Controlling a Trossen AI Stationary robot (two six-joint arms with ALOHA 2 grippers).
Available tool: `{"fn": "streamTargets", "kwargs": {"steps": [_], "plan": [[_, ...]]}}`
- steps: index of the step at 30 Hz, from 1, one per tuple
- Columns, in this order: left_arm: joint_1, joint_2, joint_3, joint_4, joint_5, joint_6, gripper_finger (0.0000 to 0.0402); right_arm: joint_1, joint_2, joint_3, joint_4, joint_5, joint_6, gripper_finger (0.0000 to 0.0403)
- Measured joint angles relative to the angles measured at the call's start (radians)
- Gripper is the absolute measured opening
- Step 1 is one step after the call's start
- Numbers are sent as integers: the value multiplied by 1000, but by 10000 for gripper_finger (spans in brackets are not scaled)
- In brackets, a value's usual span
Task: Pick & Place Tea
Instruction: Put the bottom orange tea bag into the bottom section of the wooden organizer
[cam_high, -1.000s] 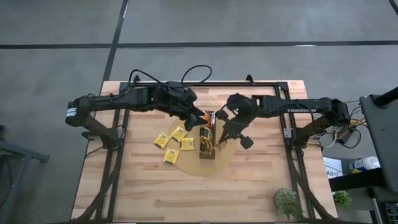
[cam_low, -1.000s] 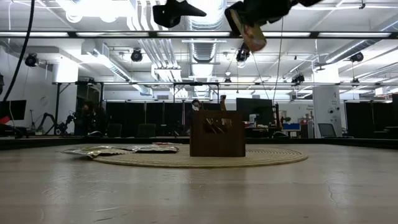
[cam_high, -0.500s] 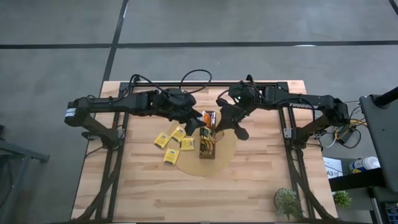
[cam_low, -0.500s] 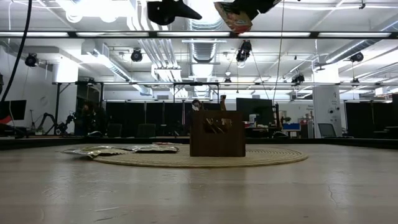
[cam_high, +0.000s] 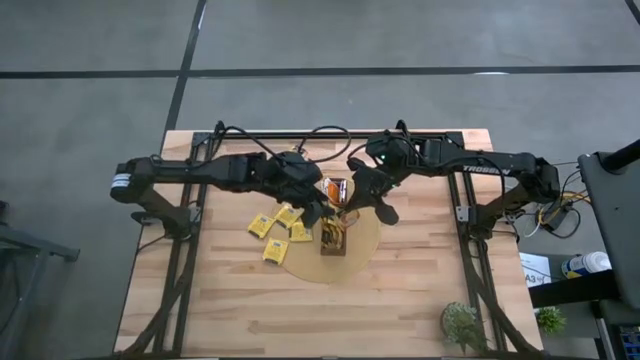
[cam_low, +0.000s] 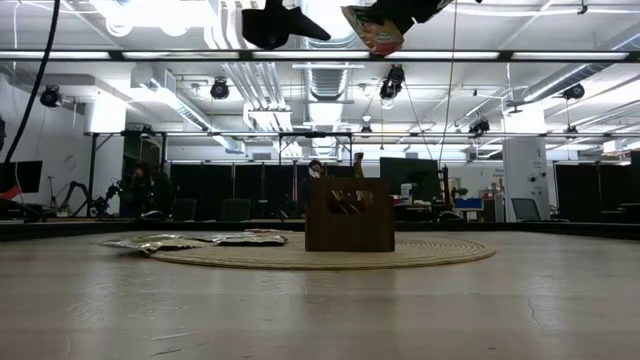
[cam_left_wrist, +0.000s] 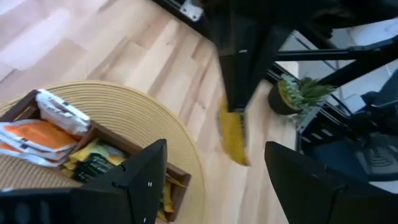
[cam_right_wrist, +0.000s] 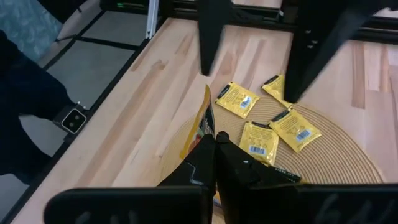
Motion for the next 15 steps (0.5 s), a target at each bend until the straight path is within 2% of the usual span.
{"fn": "streamTargets", "kwargs": {"steps": [15], "plan": [[-16, 77, 57, -63, 1, -9, 264, -2, 37, 11, 0, -1, 4, 8]]}}
